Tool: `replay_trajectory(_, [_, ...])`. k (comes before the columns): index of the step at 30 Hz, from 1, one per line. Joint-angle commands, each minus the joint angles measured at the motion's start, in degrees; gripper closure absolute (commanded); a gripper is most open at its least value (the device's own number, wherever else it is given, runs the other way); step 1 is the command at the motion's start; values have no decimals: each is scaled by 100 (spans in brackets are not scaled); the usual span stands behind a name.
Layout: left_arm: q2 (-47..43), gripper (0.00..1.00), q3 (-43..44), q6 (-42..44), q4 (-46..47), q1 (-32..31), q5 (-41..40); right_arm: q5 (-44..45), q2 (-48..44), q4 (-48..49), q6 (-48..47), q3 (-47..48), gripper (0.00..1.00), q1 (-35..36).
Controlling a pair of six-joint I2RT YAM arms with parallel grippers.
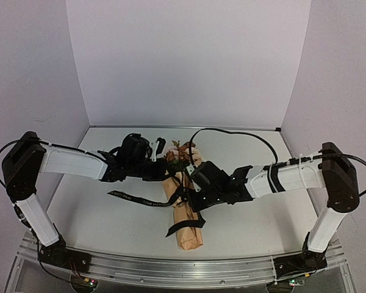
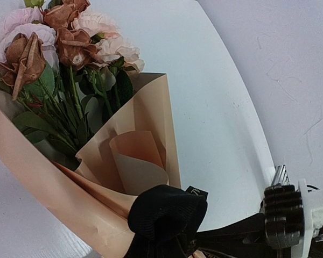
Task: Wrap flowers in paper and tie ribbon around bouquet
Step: Cross the half-tied ribbon over the folded bouquet.
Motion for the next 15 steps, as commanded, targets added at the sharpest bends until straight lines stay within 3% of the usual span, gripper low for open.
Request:
replay_trajectory(1, [-114, 100, 40, 78, -191, 71, -98, 509, -449, -286, 62, 37, 100, 32])
replay_trajectory(9, [-297, 100, -294, 99, -173, 184, -115, 1285, -1087, -1779, -232, 297, 100, 32])
replay_trajectory(15, [-385, 100, -477, 128, -93, 212, -95, 1894, -1077, -2880, -872, 899, 100, 31])
